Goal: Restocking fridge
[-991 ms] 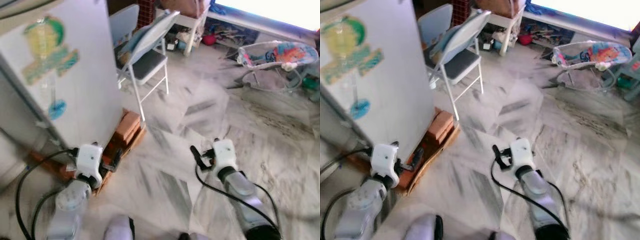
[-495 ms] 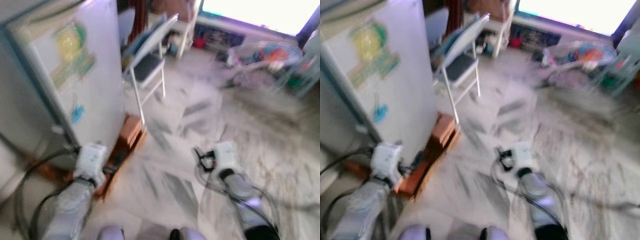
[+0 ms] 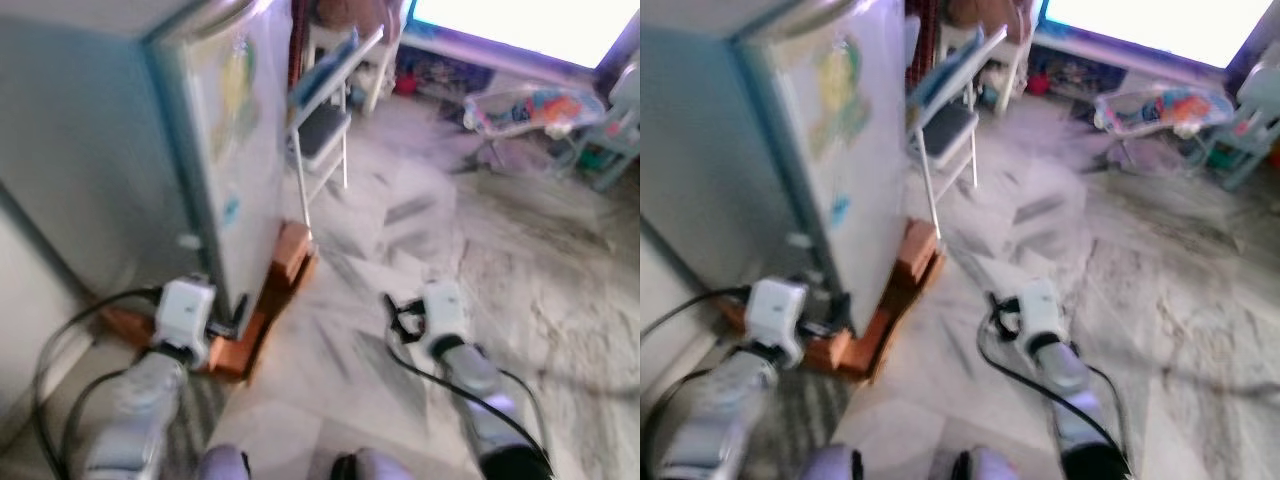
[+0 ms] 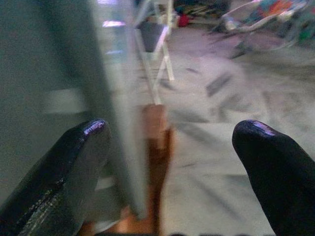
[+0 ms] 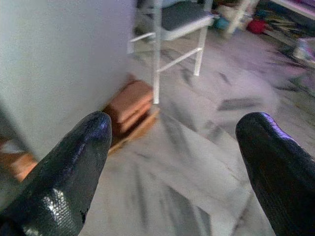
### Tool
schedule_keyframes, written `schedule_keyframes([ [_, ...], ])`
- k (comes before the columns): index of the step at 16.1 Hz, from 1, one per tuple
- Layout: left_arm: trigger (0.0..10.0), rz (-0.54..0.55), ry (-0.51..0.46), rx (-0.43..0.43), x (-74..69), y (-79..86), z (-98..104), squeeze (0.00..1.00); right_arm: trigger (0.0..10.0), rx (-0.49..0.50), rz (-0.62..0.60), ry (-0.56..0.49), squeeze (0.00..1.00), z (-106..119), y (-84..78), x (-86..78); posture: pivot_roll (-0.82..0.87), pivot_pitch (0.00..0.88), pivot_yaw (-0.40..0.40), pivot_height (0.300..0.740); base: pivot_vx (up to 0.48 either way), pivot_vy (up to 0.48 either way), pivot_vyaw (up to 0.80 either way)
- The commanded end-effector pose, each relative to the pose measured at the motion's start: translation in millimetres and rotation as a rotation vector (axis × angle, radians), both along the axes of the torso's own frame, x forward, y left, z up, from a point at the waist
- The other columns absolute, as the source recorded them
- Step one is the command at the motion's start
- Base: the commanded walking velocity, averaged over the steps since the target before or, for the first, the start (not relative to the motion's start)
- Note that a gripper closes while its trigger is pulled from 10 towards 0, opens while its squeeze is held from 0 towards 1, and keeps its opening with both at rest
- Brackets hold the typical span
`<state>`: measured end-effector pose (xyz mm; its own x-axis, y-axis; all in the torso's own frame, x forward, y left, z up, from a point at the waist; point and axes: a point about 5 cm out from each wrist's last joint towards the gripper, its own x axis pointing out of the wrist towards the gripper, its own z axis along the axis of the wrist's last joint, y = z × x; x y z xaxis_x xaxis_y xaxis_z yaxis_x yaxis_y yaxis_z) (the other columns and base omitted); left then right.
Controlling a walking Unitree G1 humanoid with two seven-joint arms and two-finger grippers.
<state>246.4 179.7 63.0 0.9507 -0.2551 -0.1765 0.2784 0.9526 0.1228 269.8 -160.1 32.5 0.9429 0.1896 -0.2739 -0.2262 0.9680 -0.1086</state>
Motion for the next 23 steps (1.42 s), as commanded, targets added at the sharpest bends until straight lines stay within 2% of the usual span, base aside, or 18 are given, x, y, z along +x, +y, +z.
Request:
schedule_keyframes([
  [1, 10.0, -0.031, -0.008, 0.002, 2.1, -8.0, 0, 0.00, 10.0, -0.026, -0.037, -0.006, 0.00, 3, -12.7, 3.0, 0.11, 0.075, -0.081, 0.740, 0.000, 0.000, 0.00],
  [3, 10.0, -0.025, -0.016, 0.004, 6.8, -4.1, 2, 0.00, 10.0, -0.026, -0.045, -0.008, 0.00, 4, -13.4, 5.1, 0.11, 0.078, -0.079, 0.740, 0.000, 0.000, 0.00],
  [8, 10.0, -0.025, 0.002, -0.004, 6.5, -0.1, -2, 0.00, 10.0, -0.019, -0.053, 0.004, 0.00, 0, -10.4, 1.4, 0.11, 0.089, -0.066, 0.740, 0.000, 0.000, 0.00],
  [11, 10.0, -0.011, -0.005, 0.011, 13.2, 1.2, -4, 0.00, 10.0, -0.015, -0.047, 0.012, 0.00, -2, -10.2, -2.3, 0.10, 0.093, -0.071, 0.740, 0.000, 0.000, -0.80],
  [12, 10.0, 0.013, -0.017, 0.017, 22.5, 2.6, -3, 0.00, 10.0, -0.013, -0.049, 0.009, 0.00, -1, -11.3, -3.2, 0.10, 0.095, -0.076, 0.740, 0.000, 0.000, 0.00],
  [14, 10.0, 0.036, -0.028, 0.019, 30.1, 4.1, -2, 0.00, 10.0, -0.013, -0.048, 0.007, 0.00, 0, -12.1, -4.0, 0.09, 0.101, -0.082, 0.740, 0.000, 0.000, 0.00],
  [16, 10.0, 0.081, -0.052, 0.023, 44.9, 7.1, 3, 0.00, 10.0, -0.006, -0.046, 0.004, 0.00, 2, -13.5, -7.7, 0.07, 0.109, -0.088, 0.740, 0.000, 0.000, 0.00],
  [19, 10.0, 0.197, -0.092, 0.028, 67.3, 17.5, 12, 0.00, 10.0, 0.039, -0.077, 0.012, 0.00, 6, -16.4, -15.9, 0.04, 0.126, -0.093, 0.740, 0.000, 0.000, 0.00],
  [21, 10.0, 0.218, -0.097, -0.014, 77.4, 17.1, 16, 0.00, 10.0, 0.045, -0.079, 0.008, 0.00, 9, -17.4, -20.9, 0.02, 0.137, -0.097, 0.740, 0.000, 0.000, 0.00],
  [23, 10.0, 0.212, -0.115, -0.010, 88.1, 11.3, 22, 0.00, 10.0, 0.042, -0.076, 0.017, 0.00, 11, -18.6, -26.0, 0.01, 0.146, -0.106, 0.740, 0.000, 0.000, 0.00],
])
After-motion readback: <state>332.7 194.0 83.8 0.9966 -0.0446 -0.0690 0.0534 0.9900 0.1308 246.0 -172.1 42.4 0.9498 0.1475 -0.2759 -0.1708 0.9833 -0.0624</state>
